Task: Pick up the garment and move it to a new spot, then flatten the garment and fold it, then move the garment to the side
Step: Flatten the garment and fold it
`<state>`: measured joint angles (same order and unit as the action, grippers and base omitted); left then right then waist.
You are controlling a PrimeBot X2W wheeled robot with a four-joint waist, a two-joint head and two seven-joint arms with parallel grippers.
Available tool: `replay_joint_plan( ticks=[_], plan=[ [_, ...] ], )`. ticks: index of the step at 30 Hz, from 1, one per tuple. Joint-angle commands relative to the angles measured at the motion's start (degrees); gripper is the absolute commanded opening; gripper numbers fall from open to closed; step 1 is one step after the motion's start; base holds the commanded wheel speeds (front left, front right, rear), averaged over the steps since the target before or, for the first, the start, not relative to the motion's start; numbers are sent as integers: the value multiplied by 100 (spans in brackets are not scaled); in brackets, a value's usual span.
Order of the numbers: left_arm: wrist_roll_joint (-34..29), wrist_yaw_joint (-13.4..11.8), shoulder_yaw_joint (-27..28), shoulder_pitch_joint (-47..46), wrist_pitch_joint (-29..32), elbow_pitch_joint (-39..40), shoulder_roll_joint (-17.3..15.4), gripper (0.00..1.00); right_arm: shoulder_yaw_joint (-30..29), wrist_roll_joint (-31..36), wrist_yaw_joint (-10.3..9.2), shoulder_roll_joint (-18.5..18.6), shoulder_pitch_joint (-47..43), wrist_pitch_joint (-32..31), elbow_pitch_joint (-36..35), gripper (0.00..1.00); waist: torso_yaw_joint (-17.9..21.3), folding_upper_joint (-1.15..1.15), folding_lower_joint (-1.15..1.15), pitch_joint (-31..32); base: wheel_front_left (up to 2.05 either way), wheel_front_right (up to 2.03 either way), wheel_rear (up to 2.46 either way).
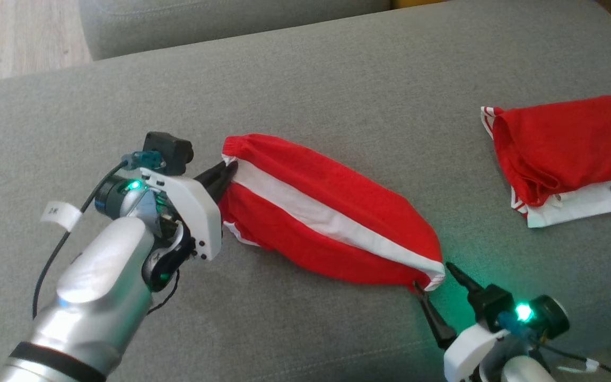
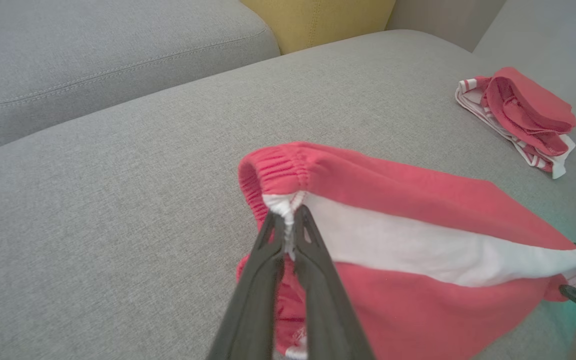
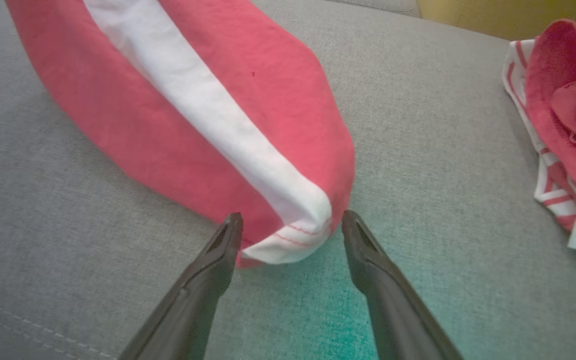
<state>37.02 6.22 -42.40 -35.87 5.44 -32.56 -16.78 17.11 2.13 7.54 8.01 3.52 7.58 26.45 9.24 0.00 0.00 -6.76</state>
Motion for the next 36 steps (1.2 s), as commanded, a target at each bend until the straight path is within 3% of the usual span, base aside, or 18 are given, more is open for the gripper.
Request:
replay_joint_plan(
  ticks=[1,6,7,8,18,24,36],
  plan=[
    [33,-37,178,-350,-8,200,-215,0,44,53,-5,6,282,71,-110,100,-15,0,0,-22,0,0,0],
    [42,-42,162,-379,-4,214,-224,0,-35,107,-5,-18,360,113,-19,97,-39,0,0,-62,0,0,0],
    [44,-42,156,-383,-2,216,-222,0,-36,107,-5,-20,371,121,-2,29,-46,0,0,-69,0,0,0],
    [46,-43,151,-388,-2,218,-221,0,-22,105,-5,-19,382,126,16,0,-53,0,0,-76,0,0,0],
    [85,-47,167,-421,-104,252,-247,0,-131,208,-5,148,650,303,-185,0,-96,0,0,-13,0,0,0],
    [98,-77,259,-623,-136,459,-338,0,-271,319,-5,659,1325,374,-634,0,-89,0,0,205,0,0,0],
    [336,-121,622,-1294,149,1253,-594,0,182,24,-5,1620,3169,-25,-1132,0,-260,0,0,759,0,0,0]
  ],
)
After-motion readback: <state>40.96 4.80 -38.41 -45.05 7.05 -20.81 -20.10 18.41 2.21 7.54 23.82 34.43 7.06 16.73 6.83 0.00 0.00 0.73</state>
